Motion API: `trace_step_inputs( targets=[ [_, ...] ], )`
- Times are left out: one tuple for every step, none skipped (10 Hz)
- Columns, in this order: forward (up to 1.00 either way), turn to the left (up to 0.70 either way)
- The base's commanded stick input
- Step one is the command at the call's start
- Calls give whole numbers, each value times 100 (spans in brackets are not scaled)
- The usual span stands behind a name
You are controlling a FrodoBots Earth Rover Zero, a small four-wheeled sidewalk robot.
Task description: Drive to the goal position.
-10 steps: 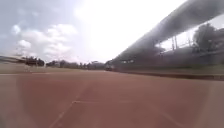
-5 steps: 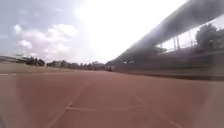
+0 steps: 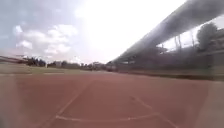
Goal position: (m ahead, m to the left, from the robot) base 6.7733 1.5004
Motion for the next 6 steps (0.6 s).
trace_step_inputs(
  targets=[
    [70, 0],
    [70, 0],
    [70, 0],
    [70, 0],
    [70, 0],
    [70, 0]
  ],
)
